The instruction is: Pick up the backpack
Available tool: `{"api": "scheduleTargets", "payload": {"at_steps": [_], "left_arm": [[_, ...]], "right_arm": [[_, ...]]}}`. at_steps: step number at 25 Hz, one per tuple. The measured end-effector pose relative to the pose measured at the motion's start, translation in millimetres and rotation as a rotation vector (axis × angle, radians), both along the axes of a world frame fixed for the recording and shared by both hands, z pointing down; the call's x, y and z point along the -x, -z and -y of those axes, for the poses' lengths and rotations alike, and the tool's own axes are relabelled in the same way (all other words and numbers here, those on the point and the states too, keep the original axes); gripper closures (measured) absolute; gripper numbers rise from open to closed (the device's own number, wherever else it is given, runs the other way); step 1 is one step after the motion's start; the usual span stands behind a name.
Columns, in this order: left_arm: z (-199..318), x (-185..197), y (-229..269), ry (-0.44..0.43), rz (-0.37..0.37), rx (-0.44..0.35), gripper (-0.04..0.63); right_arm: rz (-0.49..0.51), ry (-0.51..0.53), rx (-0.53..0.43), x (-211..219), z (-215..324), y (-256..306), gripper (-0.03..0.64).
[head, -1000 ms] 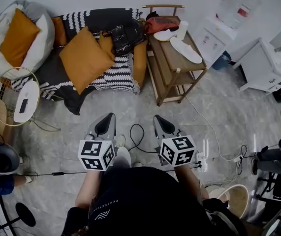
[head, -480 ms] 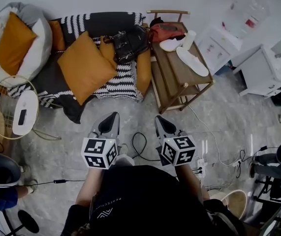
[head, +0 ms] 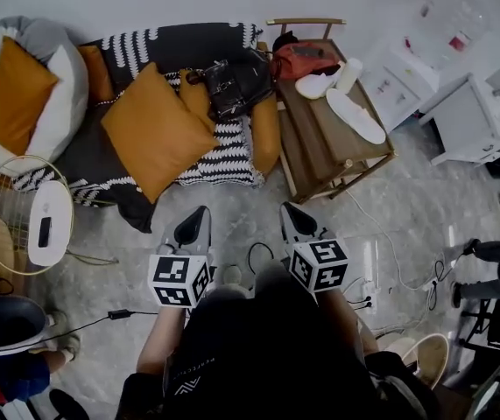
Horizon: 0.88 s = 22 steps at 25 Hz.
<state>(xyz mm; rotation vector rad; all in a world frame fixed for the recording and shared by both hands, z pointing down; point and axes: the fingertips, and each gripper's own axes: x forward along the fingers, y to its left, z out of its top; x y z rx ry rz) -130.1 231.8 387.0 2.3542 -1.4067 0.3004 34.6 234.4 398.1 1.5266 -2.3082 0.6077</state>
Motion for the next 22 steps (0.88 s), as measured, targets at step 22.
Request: {"api": "scheduleTargets", "payload": {"at_steps": [22], "left_arm": [[187,-26,-22,0.103,0.055,0.006,0.586]], "right_arm": [[0.019,0.062,0.014,-34,212,-24,0.597]]}}
